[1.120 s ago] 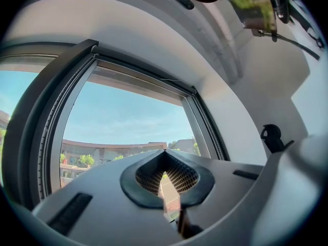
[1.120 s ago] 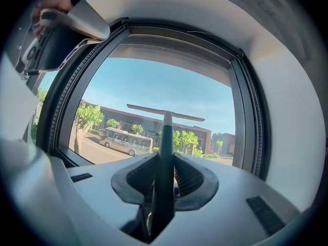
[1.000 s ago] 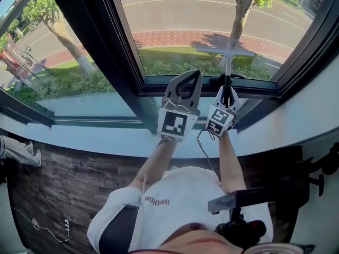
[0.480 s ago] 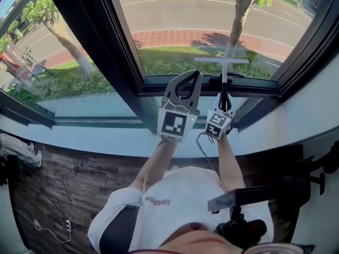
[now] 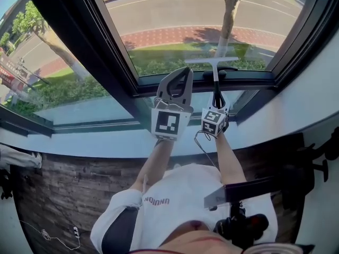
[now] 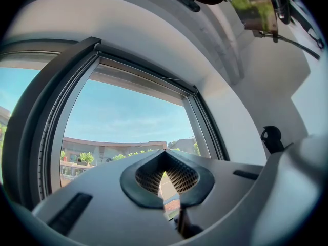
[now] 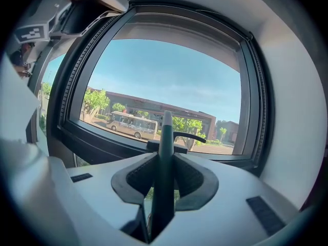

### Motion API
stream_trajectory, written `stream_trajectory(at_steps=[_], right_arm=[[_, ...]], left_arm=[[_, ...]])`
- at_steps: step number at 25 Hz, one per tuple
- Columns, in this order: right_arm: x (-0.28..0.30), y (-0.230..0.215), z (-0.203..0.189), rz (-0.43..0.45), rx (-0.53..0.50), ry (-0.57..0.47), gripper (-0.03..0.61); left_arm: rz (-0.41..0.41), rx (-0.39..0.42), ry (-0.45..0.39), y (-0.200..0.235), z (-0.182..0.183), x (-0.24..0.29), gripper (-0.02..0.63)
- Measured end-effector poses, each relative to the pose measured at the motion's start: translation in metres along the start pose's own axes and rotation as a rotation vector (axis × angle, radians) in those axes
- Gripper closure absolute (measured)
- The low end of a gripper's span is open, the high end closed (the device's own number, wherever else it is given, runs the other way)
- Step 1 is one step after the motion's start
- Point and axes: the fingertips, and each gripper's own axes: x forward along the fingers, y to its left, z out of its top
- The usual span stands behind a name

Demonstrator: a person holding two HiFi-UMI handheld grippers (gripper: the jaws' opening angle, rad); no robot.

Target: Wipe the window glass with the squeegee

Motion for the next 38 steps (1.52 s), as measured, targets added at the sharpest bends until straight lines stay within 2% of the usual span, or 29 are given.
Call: stream_trajectory(at_steps=[8, 14, 21, 26, 30, 38], right_arm=[[-0.003, 0.004, -0.01, 0.016, -0.012, 0.027, 0.486], [-0.01, -0.017, 0.025, -0.062, 0.017, -0.076, 0.486], [-0.037, -0.07, 0.107, -0.159, 0.092, -0.275, 0.486], [-0.037, -0.133, 0.171, -0.183, 0.126, -0.399, 0.486], [-0.029, -0.198, 0.227, -0.225, 0.149, -0.491, 0.486], [-0.007, -0.317, 0.351, -0.243, 0.09, -0.607, 0.486]], left_arm=[[-0.017, -0.013, 0.004, 0.003, -0.003, -0.001, 0.618], [-0.043, -0.044, -0.031, 0.0, -0.001, 0.0, 0.618], [-0.093, -0.099, -0.028, -0.019, -0.011, 0.0, 0.618], [-0.12, -0.097, -0.039, -0.039, -0.013, 0.014, 0.618], [-0.084, -0.101, -0.032, -0.048, -0.017, 0.029, 0.618], [-0.019, -0.087, -0.059, -0.087, -0.008, 0.078, 0.62]])
